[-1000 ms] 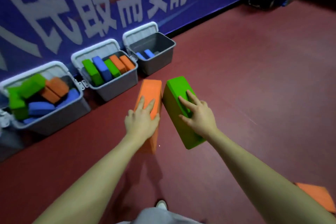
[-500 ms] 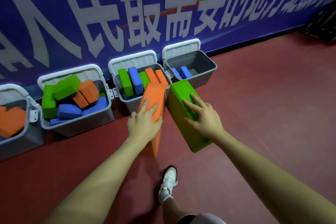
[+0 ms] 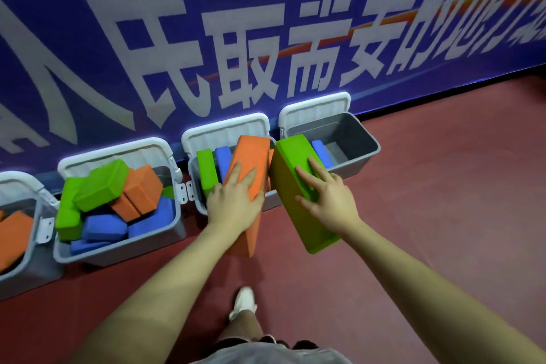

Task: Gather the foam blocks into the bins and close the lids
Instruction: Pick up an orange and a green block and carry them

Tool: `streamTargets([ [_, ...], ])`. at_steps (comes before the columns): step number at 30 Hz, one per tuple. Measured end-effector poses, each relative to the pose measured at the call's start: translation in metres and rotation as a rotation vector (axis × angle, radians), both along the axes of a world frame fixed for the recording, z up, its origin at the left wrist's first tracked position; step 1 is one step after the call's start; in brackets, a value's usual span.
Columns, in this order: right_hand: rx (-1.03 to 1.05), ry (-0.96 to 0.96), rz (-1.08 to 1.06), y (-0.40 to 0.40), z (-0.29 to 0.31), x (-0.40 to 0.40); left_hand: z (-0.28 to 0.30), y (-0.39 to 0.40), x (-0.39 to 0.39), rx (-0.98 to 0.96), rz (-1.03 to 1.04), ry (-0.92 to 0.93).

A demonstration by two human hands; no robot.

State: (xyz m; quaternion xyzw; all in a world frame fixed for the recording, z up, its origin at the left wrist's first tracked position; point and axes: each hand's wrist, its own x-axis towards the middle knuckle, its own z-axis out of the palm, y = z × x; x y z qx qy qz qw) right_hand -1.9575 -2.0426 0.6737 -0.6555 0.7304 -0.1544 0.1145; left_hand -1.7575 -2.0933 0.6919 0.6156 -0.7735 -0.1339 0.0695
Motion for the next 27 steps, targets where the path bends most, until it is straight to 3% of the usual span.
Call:
streamTargets([
  [15,0.164,-0.036,-0.118,-0.272,-0.039,-0.142,-0.041,-0.296,-0.155,0.132,-0.134,-0.058],
  [27,0.353,0.005,-0.127,-0.409,-0.085,-0.295,-0.090,-0.438,-0.307,0.308,-0.138,-0.035],
])
